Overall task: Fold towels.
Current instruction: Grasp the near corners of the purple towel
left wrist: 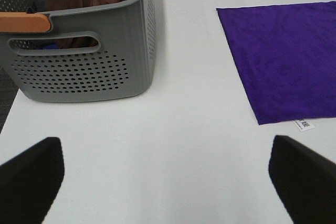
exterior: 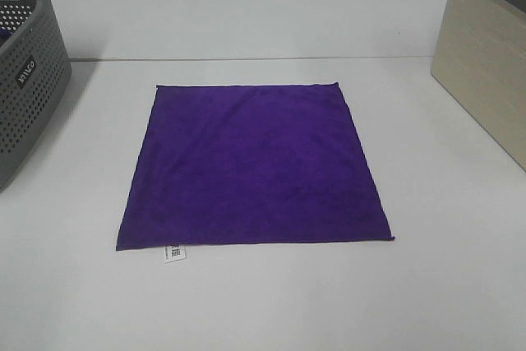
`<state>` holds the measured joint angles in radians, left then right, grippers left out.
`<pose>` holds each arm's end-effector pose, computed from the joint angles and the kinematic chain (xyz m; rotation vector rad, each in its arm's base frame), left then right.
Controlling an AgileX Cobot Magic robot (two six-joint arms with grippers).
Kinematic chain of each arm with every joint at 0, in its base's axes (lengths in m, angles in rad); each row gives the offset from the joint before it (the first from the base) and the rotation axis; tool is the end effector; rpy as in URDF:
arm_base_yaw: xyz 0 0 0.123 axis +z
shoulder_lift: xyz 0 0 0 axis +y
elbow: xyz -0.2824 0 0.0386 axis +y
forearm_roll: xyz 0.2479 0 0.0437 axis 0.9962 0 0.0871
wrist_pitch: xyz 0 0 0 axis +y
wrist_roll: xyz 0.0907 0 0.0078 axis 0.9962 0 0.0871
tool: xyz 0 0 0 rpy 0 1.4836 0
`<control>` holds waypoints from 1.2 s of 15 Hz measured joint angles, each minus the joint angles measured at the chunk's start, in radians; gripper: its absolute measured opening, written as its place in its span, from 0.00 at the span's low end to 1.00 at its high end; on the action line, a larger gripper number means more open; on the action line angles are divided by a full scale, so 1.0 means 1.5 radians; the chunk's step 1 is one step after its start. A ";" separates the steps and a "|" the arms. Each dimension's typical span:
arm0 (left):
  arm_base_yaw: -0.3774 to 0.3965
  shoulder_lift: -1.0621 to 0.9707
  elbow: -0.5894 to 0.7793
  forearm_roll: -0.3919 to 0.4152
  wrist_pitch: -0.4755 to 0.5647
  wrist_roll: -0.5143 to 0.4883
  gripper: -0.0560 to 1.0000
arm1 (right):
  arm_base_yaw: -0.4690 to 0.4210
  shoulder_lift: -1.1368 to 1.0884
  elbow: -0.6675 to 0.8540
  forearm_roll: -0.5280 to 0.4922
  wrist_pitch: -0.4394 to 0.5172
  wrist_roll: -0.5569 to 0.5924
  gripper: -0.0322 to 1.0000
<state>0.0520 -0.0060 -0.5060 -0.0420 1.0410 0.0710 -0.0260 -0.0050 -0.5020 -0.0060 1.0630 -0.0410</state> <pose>-0.0055 -0.0036 0.2805 0.0208 2.0119 0.0284 -0.0059 -0.0003 0.2775 -0.0150 2.0399 -0.0492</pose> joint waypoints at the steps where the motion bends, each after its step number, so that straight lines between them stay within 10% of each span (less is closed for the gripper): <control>1: 0.000 0.000 0.000 0.000 0.000 0.000 0.99 | 0.000 0.000 0.000 0.000 0.000 0.000 0.85; 18: 0.000 0.000 0.000 0.000 0.000 0.000 0.99 | 0.000 0.000 0.000 0.000 0.000 0.000 0.85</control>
<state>0.0520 -0.0060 -0.5060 -0.0420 1.0410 0.0710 -0.0260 -0.0050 -0.5020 -0.0060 1.0630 -0.0410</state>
